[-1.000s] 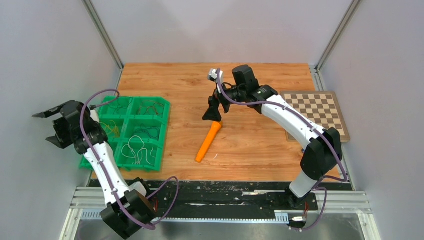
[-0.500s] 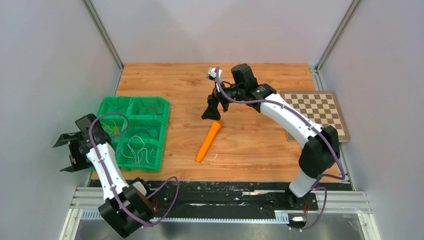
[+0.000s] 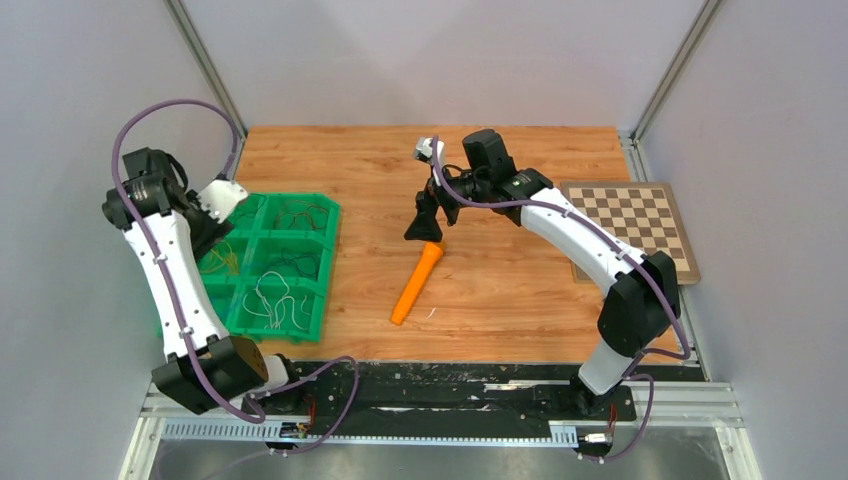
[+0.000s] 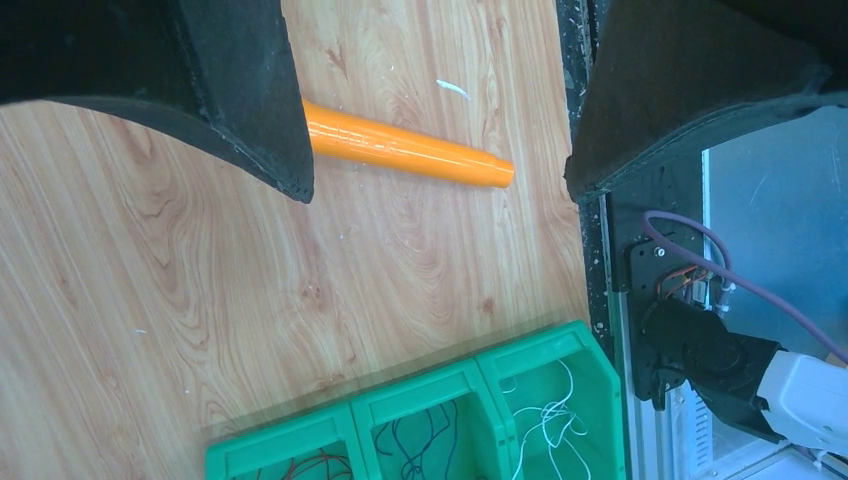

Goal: Untangle the cables

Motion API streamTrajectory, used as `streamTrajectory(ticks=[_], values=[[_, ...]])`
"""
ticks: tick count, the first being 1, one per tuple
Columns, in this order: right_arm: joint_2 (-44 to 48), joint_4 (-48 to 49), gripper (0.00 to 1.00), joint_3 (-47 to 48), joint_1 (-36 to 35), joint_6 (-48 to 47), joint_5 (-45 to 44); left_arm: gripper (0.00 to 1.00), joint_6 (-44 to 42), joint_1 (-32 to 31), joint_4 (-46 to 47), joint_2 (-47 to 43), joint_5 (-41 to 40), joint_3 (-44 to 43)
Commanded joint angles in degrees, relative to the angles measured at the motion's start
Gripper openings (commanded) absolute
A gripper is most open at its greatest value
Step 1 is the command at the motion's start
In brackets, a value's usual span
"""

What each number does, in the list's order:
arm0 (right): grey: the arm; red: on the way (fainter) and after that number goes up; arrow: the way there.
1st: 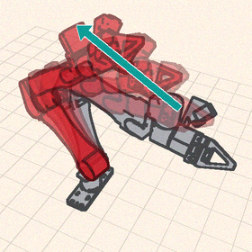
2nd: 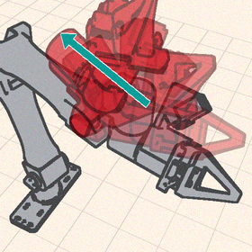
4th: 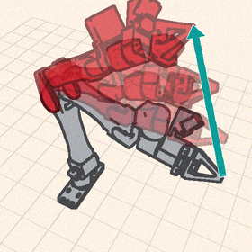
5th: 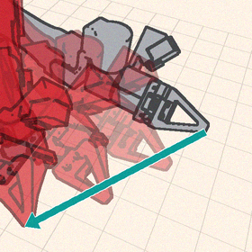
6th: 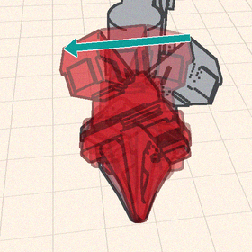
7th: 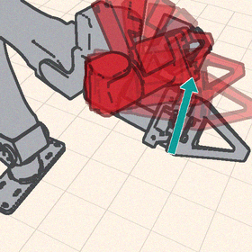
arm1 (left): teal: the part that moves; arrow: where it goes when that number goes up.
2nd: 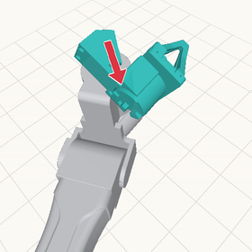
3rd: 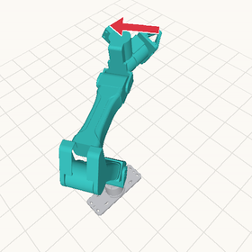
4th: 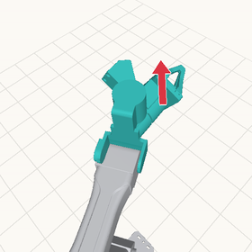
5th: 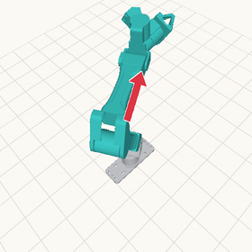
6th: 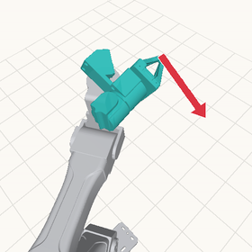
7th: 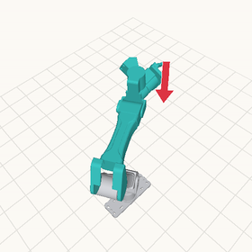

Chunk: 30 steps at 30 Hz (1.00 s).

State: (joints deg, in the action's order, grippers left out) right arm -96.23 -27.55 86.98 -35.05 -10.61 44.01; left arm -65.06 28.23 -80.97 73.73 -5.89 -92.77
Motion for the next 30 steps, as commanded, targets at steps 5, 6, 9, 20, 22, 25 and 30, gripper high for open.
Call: streamTrajectory(ticks=[5, 6, 9, 20, 22, 25, 30], values=[[3.4, -2.3, 0.95, 0.7, 0.3, -2.0, -1.4, 0.49, 22.6, -5.6, -10.2, 4.0, 28.7, 5.0], [3.9, -2.3, 0.94, 0.0, 0.3, -2.2, -1.8, 0.48, 24.9, -7.0, -8.6, 3.5, 26.2, 7.7], [5.6, -2.3, 0.95, -2.3, 0.4, -2.7, -2.7, 0.47, 28.7, -9.3, -3.2, 0.9, 18.9, 14.0], [1.6, -11.2, 0.94, 4.9, 0.3, -4.5, -3.2, 0.47, 29.4, -10.4, 9.7, -3.3, 0.8, 27.1], [0.4, -12.4, 0.94, 6.9, 0.3, -4.7, -3.4, 0.47, 28.4, -10.4, 11.1, -3.8, 0.3, 29.1], [-1.0, -13.3, 0.93, 9.0, 0.3, -4.5, -3.6, 0.45, 27.0, -10.4, 12.9, -4.2, 0.9, 31.1], [-1.5, -13.8, 0.93, 9.7, -0.3, -4.4, -4.5, 0.43, 25.0, -10.3, 15.5, -3.3, 1.8, 32.8]])
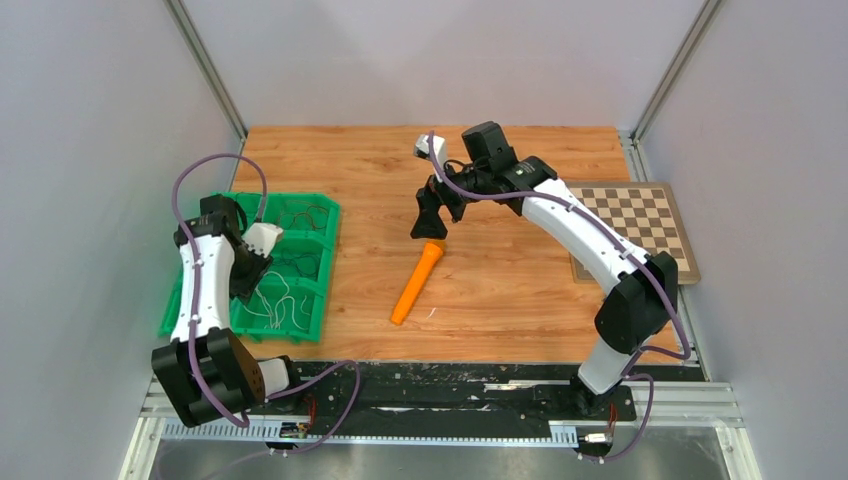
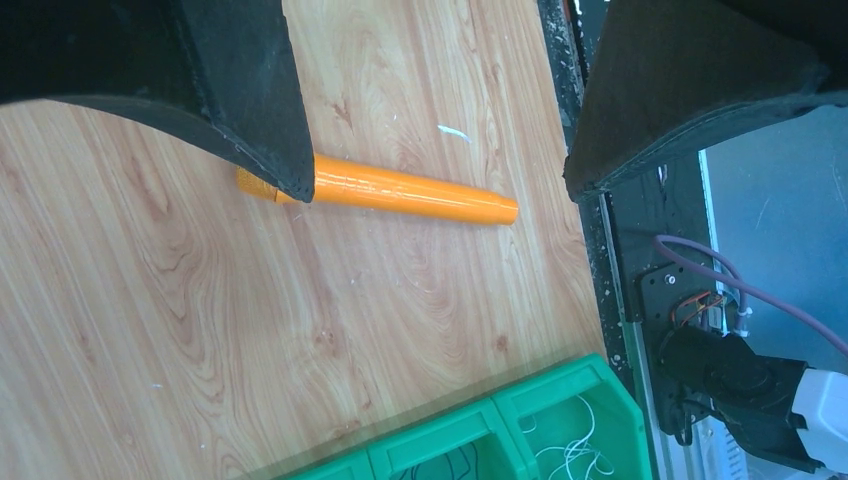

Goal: Untangle the cables

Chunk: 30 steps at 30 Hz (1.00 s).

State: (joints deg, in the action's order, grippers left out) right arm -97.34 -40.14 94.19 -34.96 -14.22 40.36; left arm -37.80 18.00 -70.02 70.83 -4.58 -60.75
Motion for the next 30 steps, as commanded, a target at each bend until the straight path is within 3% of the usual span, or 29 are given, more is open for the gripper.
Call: streamTrajectory(ticks=[1, 25, 30], values=[[-0.3, -1.1, 0.93, 2.3, -0.6, -0.8, -1.0, 0.43, -2.7, -0.1, 5.9, -0.1, 0.7, 1.1], [-0.1, -1.2, 0.94, 1.7, -1.5, -1.8, -4.0, 0.41, -6.1, -0.2, 11.4, 6.0, 4.2, 3.6], [-0.4, -1.1, 0.94, 1.8, -1.5, -1.9, -4.5, 0.33, -6.5, -0.2, 12.8, 6.0, 4.2, 5.1]])
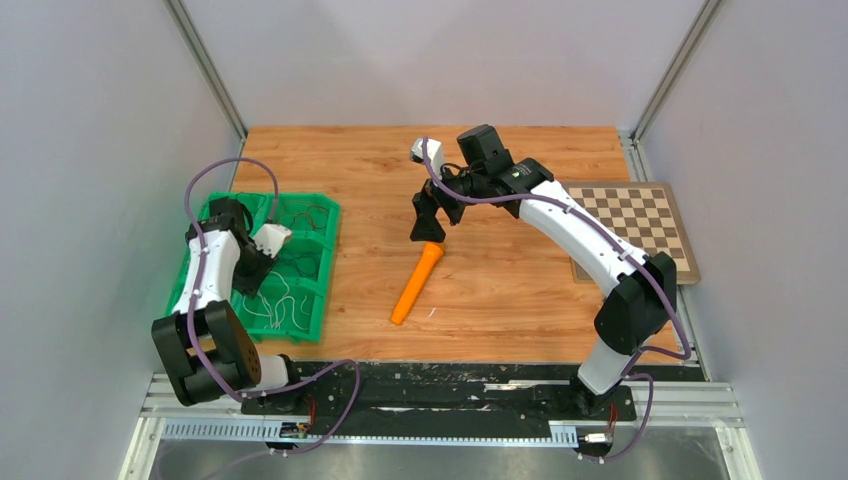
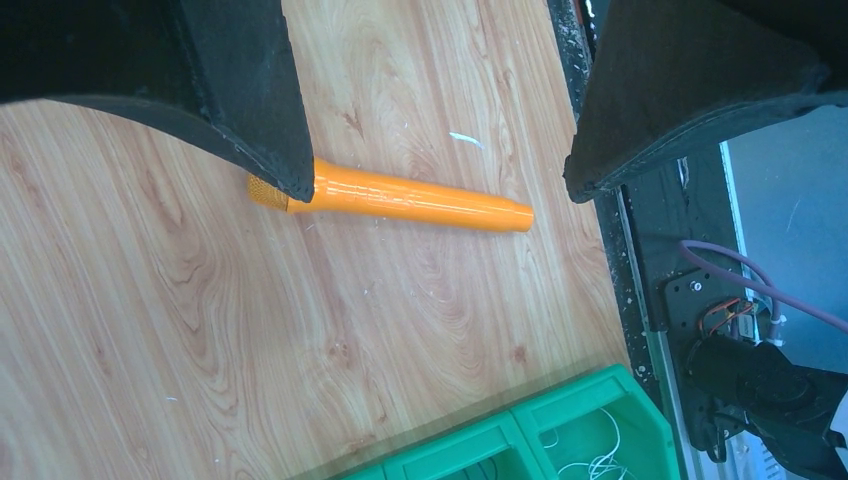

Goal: Untangle the cables

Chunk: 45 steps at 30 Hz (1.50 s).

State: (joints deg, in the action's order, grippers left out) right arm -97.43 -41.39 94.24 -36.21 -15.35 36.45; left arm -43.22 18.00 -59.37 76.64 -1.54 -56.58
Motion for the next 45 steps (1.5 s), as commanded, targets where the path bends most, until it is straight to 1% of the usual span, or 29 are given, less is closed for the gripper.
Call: streamTrajectory(ticks=[1, 2, 3, 5, 7, 8, 12, 14, 17, 21, 26, 30, 33, 35, 41, 45], values=[[-0.3, 0.1, 0.94, 1.8, -0.3, -0.7, -0.6, 0.3, -0.9, -0.2, 2.3, 0.1, 1.2, 1.0], [-0.3, 0.1, 0.94, 1.8, -0.3, -0.7, -0.7, 0.25, -0.8, -0.2, 2.3, 0.0, 1.1, 0.9], [-0.3, 0.2, 0.94, 1.7, -0.3, -0.7, -0.9, 0.21, -0.4, -0.1, 2.2, -0.3, 0.8, 0.5], [-0.3, 0.2, 0.94, 1.7, -0.3, -0.7, -1.0, 0.09, 0.5, -0.2, 1.3, -1.2, 0.4, -0.7], [-0.1, 0.1, 0.94, 1.6, -0.3, -0.8, -1.0, 0.01, 1.5, -0.2, -0.4, -2.7, -0.4, -2.6], [0.0, 0.1, 0.94, 1.5, -0.3, -0.8, -1.0, 0.0, 1.8, -0.2, -1.3, -3.3, -0.7, -3.3], [0.5, 0.2, 0.94, 0.7, -0.3, -1.1, -1.2, 0.0, 2.3, 1.1, -6.0, -5.7, -2.7, -6.4], [0.9, 0.2, 0.94, 0.4, -0.3, -1.2, -1.2, 0.0, 2.0, 3.2, -7.9, -6.4, -2.7, -6.5], [1.2, 0.2, 0.94, -0.2, -0.3, -1.3, -1.1, 0.0, 0.3, 8.6, -7.6, -6.2, -2.9, -4.9], [1.5, 0.2, 0.94, -0.5, -0.3, -1.3, -1.0, 0.0, -1.0, 14.7, -4.8, -6.0, -3.0, -2.6], [1.3, 0.1, 0.94, 0.0, -0.3, -1.2, -0.9, 0.0, -1.8, 19.1, 0.8, -4.9, -3.8, 1.6], [1.7, 0.1, 0.94, -0.2, -0.3, -1.3, -1.4, 0.0, -2.6, 23.7, 5.2, -3.3, -3.9, 4.4], [1.8, 0.1, 0.95, -0.8, -0.2, -1.1, -1.0, 0.0, -2.2, 25.1, 8.9, -0.9, -3.3, 4.7], [1.9, 0.1, 0.95, -0.9, -0.3, -1.1, -0.9, 0.0, -1.5, 25.3, 9.4, 0.9, -2.6, 3.5], [1.3, 0.1, 0.94, -0.2, -0.4, -0.9, -0.6, 0.0, 0.6, 25.1, 6.2, 8.0, 1.7, -6.8], [1.4, 0.1, 0.95, -0.3, -0.3, -1.1, -0.9, 0.0, 0.3, 24.9, 5.9, 11.6, 4.9, -9.5]])
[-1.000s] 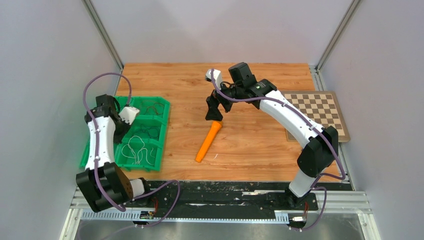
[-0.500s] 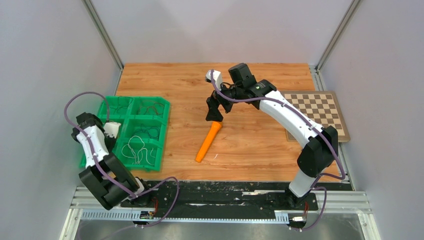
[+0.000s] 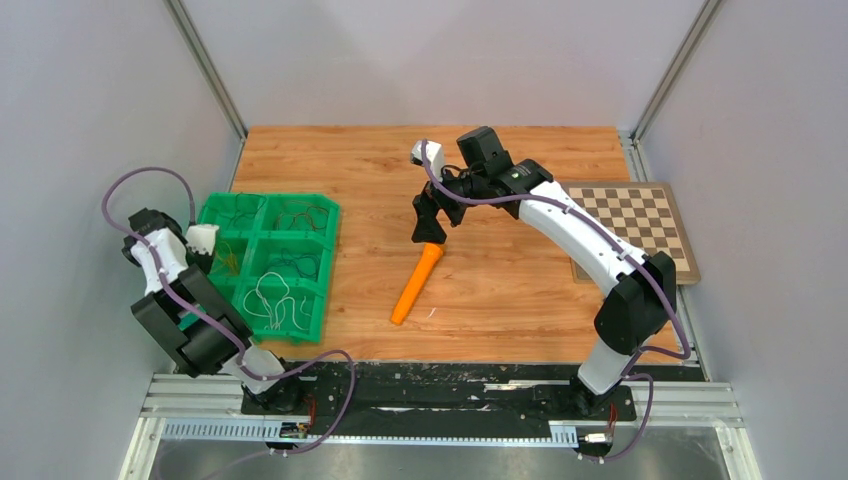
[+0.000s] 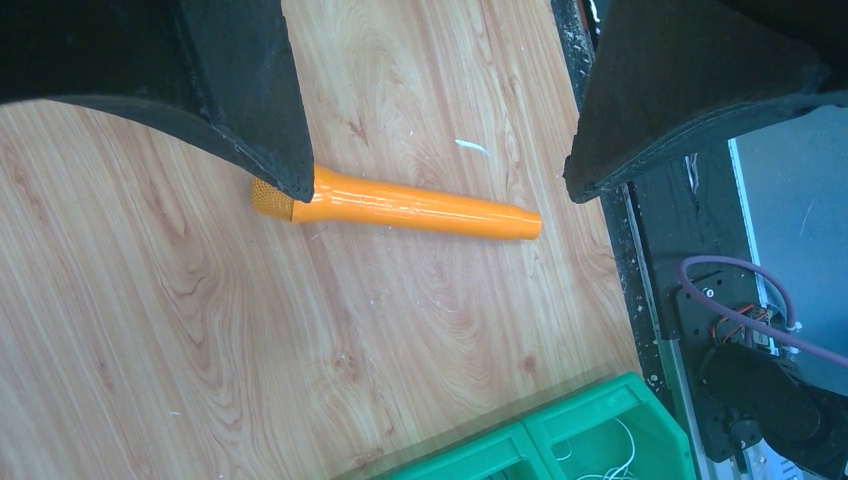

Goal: Untangle the cables

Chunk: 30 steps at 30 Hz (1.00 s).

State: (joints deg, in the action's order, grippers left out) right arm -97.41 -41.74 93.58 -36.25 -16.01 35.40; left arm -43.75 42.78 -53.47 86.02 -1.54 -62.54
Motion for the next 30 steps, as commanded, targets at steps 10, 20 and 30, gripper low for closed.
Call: streamTrajectory(ticks=[10, 20, 30], values=[[2.6, 0.4, 0.95, -1.0, -0.3, -1.0, -0.9, 0.34, -2.1, -2.9, 2.1, -0.5, 4.3, 2.2], [3.5, 0.3, 0.95, -1.6, -0.3, -1.7, -0.7, 0.7, -6.9, -3.0, -14.3, -10.2, 15.4, -5.9], [7.8, -0.3, 0.97, -5.4, 0.4, -4.8, -2.5, 0.66, -16.6, -5.9, -26.4, -10.3, 40.1, -10.0]])
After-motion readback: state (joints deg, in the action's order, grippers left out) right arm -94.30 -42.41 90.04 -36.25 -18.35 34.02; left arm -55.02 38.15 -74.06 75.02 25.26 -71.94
